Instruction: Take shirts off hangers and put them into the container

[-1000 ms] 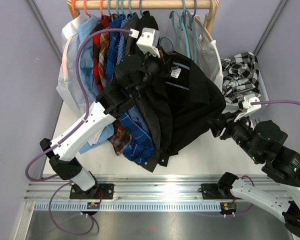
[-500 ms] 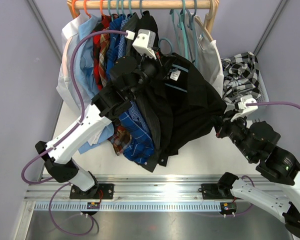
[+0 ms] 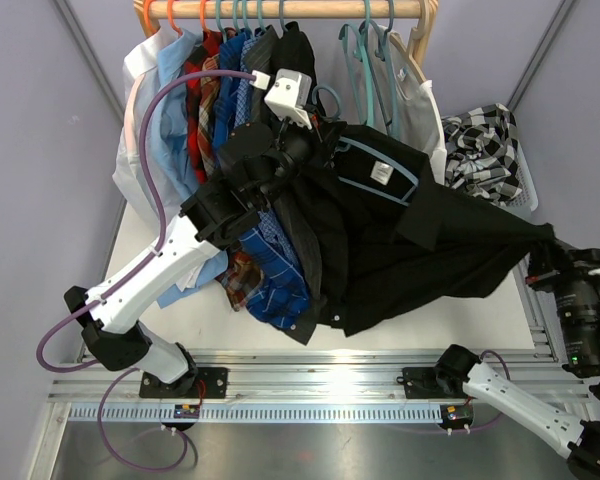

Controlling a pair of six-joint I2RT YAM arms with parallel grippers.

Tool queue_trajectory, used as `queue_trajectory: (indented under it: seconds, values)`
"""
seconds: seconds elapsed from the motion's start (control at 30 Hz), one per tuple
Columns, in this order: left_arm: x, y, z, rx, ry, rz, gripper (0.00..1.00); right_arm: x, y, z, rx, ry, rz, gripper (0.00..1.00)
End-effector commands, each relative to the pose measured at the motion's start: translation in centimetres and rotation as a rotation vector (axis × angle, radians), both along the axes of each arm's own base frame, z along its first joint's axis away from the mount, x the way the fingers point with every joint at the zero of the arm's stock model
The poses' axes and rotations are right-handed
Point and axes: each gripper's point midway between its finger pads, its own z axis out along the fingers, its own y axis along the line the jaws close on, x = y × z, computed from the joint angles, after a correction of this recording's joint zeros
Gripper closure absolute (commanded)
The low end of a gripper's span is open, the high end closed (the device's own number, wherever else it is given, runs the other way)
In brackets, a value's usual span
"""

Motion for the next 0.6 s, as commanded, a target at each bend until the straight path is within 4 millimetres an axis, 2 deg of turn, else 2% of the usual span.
queue_trajectory:
  seconds: [0.0,0.2,0.3,0.37,0.4,0.47,0.5,0.57]
  values:
    - [-0.2,3.7,5.0,-0.093,-0.108,0.100,1.00,-1.5,-6.7,0.7,0.130,-0.015,-0.325,1.00]
    - [-0.2,3.8,5.2,-0.083,-0.113,0.103,1.00,-3.1,-9.9,-0.1,0.222,-0.014,-0.483,1.00]
    - [-0.3,3.7,5.0,-0.086,-0.107,0.096,1.00,-3.2,-10.1,-0.4,0.225,-0.015,-0.488,1.00]
    - [-0.5,3.3,4.9,-0.095,-0.098,0.072,1.00,-2.6,-9.1,-0.2,0.182,-0.012,-0.435,1.00]
    - [-0.8,3.2,4.8,-0.101,-0.090,0.055,1.00,-1.6,-7.3,-0.4,0.111,0.016,-0.371,1.00]
    - [-1.9,1.9,4.5,-0.133,-0.055,-0.034,1.00,-0.7,-5.3,-0.5,0.070,0.049,-0.294,1.00]
    - [-2.4,1.3,3.7,-0.135,-0.034,-0.068,1.00,0.6,-3.1,-1.2,-0.008,0.101,-0.236,1.00]
    - [-4.0,-0.2,2.7,-0.147,0.010,-0.144,1.00,1.7,-1.0,-2.0,-0.051,0.139,-0.178,1.00]
